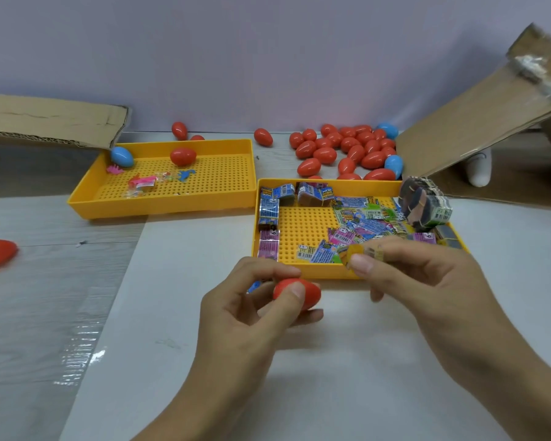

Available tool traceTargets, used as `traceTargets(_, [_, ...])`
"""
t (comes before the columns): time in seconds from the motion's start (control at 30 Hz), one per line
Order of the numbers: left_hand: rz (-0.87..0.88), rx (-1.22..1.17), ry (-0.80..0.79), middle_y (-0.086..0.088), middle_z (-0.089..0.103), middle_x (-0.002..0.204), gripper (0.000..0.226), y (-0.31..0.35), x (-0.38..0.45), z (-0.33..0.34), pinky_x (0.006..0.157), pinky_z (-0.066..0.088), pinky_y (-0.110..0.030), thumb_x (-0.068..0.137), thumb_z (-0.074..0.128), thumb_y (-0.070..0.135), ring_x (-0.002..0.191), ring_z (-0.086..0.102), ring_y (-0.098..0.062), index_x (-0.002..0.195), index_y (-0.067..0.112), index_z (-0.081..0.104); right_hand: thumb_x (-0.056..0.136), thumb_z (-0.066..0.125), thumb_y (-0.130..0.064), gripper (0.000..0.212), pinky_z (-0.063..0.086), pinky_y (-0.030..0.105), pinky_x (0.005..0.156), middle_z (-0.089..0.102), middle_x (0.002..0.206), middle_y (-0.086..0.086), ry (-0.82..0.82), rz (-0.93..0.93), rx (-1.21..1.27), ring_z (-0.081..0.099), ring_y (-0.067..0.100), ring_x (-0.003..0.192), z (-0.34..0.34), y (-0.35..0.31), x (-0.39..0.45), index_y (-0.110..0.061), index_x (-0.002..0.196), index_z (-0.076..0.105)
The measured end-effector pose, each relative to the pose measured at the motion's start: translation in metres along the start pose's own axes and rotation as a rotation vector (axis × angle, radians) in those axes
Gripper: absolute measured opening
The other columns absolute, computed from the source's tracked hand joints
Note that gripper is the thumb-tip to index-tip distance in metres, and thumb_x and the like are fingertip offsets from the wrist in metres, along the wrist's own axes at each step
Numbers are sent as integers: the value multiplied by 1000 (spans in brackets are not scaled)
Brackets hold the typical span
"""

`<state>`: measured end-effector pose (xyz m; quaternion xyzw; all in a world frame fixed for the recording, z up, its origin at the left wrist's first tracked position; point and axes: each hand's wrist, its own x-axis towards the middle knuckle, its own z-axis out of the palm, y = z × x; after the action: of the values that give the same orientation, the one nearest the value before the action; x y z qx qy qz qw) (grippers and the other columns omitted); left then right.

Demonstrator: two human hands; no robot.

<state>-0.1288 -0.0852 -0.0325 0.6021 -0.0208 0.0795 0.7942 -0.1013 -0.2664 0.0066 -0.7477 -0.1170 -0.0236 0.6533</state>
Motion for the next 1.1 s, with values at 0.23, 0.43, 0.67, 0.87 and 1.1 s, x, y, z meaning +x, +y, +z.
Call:
traceTargets(0.23, [-14, 35, -70, -2, 70, 102, 31, 1, 1, 1, 65, 58, -29, 83, 51, 6, 68, 72, -28, 81, 15, 81, 63, 77, -37, 29, 30, 15, 42, 47, 49, 2, -84, 281, 95, 38, 10, 45, 9, 3, -6, -9, 64, 71])
traceTargets(0.43, [13, 141, -114, -4, 68, 99, 26, 2, -1, 3, 68, 59, -27, 76, 71, 33, 83, 70, -23, 84, 10, 79, 63, 78, -39, 25, 25, 14, 40, 43, 46, -10, -150, 334, 78, 29, 9, 43, 11, 0, -7, -18, 54, 68])
traceTargets(0.67, [-53, 62, -50, -7, 68, 90, 12, 4, 0, 1, 60, 58, -29, 78, 69, 15, 67, 70, -22, 74, 7, 76, 65, 86, -38, 27, 37, 15, 47, 57, 62, -11, -119, 200, -22, 45, 7, 51, 10, 3, -10, -21, 83, 76])
traceTargets(0.87, [-105, 8, -108, -11, 67, 91, 25, 4, 1, 0, 62, 57, -28, 76, 72, 29, 69, 68, -25, 74, 4, 75, 74, 77, -27, 23, 52, 28, 60, 72, 96, -8, -134, -26, -137, 69, 15, 84, 9, 5, -11, -32, 97, 76])
traceTargets(1.1, [-140, -46, -62, -10, 69, 86, 30, 6, 2, -1, 61, 56, -30, 73, 70, 36, 69, 67, -22, 74, 6, 73, 63, 82, -38, 15, 45, 20, 52, 74, 85, -7, -118, 134, 39, 65, 5, 75, 7, 4, -9, -24, 67, 79])
